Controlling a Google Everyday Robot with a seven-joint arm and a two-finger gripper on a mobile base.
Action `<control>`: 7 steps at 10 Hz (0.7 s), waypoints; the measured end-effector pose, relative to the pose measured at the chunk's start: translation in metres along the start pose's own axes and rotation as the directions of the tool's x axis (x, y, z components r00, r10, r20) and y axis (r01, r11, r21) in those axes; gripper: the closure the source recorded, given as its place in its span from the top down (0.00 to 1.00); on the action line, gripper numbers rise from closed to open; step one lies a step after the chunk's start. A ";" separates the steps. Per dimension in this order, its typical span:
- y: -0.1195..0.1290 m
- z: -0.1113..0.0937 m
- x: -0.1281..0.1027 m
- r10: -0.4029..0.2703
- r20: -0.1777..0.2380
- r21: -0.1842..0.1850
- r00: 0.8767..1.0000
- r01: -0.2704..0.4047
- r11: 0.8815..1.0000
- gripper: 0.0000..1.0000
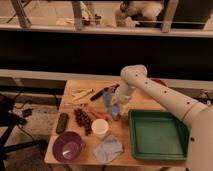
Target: Place eraser in metal cup
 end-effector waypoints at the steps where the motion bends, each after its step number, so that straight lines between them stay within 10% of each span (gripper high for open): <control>1: -0.001 0.001 0.000 0.000 0.002 -0.003 1.000 0.000 1.000 0.06; 7: 0.001 0.004 -0.001 0.002 0.000 -0.010 1.000 -0.002 1.000 0.06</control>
